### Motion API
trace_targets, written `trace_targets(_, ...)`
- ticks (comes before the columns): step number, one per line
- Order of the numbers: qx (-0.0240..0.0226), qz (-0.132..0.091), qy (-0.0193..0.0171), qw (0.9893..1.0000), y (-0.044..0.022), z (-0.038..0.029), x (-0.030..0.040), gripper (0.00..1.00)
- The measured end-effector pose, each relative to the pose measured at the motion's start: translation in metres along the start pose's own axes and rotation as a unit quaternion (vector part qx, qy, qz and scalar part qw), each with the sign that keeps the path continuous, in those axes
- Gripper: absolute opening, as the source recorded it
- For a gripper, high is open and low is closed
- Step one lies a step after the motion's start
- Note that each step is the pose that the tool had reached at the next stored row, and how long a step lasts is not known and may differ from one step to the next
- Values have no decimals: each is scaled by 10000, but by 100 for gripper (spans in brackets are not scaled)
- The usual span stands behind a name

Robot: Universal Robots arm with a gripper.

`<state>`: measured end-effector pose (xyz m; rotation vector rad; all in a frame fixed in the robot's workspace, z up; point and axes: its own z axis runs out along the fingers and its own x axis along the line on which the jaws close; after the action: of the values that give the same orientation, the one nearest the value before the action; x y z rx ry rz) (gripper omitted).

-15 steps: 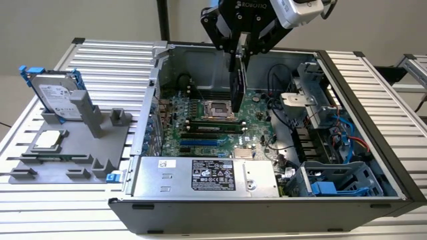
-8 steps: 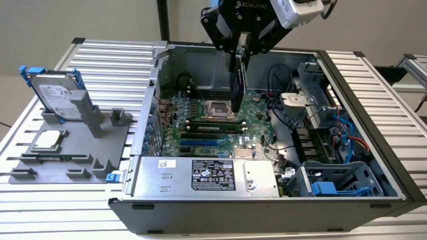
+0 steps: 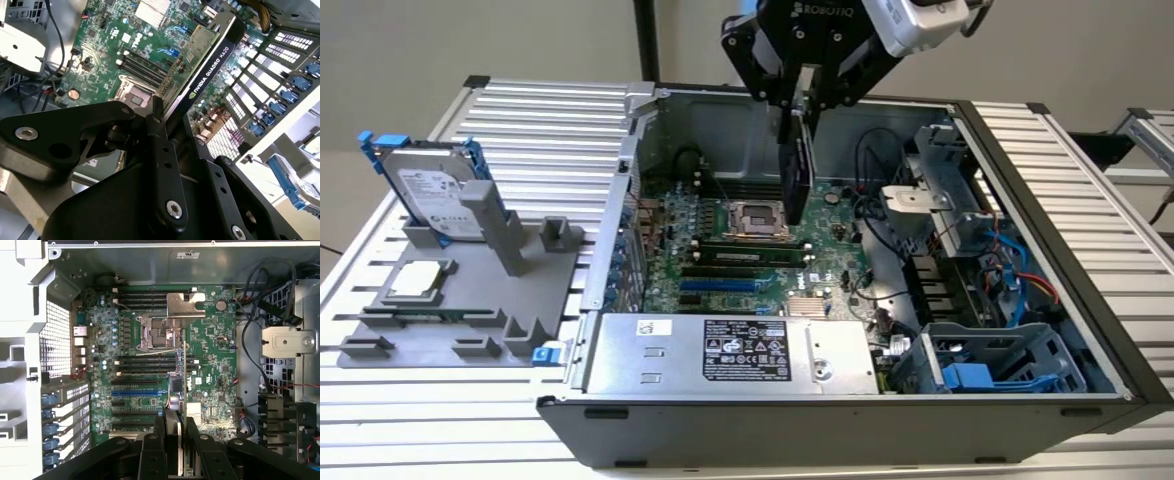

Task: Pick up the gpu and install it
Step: 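Insert the gpu into the slot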

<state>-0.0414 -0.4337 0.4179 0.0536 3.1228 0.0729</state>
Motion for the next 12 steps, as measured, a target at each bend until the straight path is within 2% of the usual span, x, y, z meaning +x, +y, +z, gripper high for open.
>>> trace_targets(6, -4, -312, 15, 9995, 0, -1, -1, 0)
trace_targets(12, -10, -621, 29, 9981, 0, 0, -1, 0)
